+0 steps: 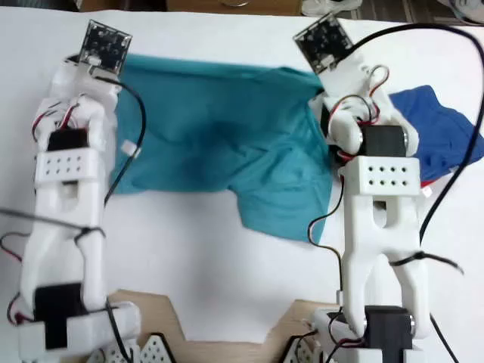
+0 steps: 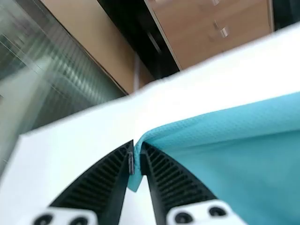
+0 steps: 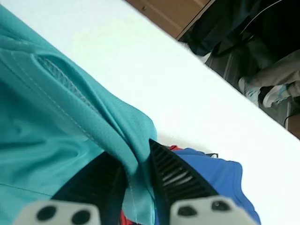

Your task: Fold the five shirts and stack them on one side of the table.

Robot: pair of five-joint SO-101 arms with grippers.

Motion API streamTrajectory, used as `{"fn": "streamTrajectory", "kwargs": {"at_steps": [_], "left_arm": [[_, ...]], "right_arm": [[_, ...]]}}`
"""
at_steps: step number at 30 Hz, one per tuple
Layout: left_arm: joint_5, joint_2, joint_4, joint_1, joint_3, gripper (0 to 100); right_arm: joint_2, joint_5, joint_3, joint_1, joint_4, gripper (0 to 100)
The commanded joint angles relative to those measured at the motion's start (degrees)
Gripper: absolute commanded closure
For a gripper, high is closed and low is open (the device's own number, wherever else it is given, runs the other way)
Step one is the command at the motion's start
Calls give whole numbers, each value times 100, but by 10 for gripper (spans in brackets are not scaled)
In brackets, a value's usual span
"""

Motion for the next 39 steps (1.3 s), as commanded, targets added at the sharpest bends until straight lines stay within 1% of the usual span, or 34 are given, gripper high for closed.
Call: {"fn": "streamTrajectory", "kwargs": {"at_steps": [1, 3, 8, 12, 16, 24, 30, 34, 39], "left_arm": [[-62, 404, 352, -246, -673, 979], [-62, 554, 747, -246, -857, 979], [-88, 580, 1943, -237, -980, 979], [-580, 580, 2813, -246, -954, 979], [-835, 615, 3569, -246, -927, 979], [-853, 624, 4035, -273, -848, 979], [-1310, 615, 4220, -273, -215, 979], [-1626, 615, 4492, -264, -75, 979], [-1679, 615, 4492, -246, -92, 979]], "right_arm": [[-48, 0, 53, 66, 40, 978], [-48, 9, 176, 75, 154, 978], [-75, 9, 264, 75, 822, 978], [-48, 9, 264, 40, 1191, 978], [-40, 9, 273, 57, 1481, 978], [-40, 9, 1116, 40, 1499, 978], [-40, 9, 1591, 40, 1499, 978], [-40, 9, 1793, 40, 1499, 978], [-31, 9, 2048, 40, 1253, 978]]}}
